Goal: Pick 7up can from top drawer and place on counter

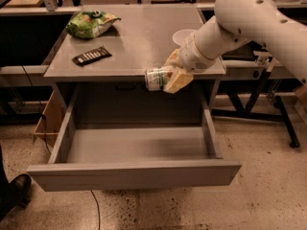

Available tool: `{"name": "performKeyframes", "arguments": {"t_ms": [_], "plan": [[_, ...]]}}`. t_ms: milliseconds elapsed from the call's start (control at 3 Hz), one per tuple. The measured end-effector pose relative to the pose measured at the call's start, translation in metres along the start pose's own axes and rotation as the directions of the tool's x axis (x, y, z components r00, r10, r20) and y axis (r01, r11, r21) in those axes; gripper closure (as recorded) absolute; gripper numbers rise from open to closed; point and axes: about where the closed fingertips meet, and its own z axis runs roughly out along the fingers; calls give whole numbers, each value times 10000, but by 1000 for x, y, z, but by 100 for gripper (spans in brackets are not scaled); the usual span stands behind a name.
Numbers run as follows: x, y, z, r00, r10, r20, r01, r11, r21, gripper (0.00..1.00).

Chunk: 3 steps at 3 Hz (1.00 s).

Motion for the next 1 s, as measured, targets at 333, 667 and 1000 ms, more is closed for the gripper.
{"name": "performKeyframes", "arguments": {"t_ms": [333,667,1000], "plan": [[-4,-46,-9,9992,384,125,-394,9954,876,100],[-15,-94,-1,9959,816,398,-872,9821,1670,100],[-27,-142,34,9850,1586,682,-1701,9591,2261,100]]}}
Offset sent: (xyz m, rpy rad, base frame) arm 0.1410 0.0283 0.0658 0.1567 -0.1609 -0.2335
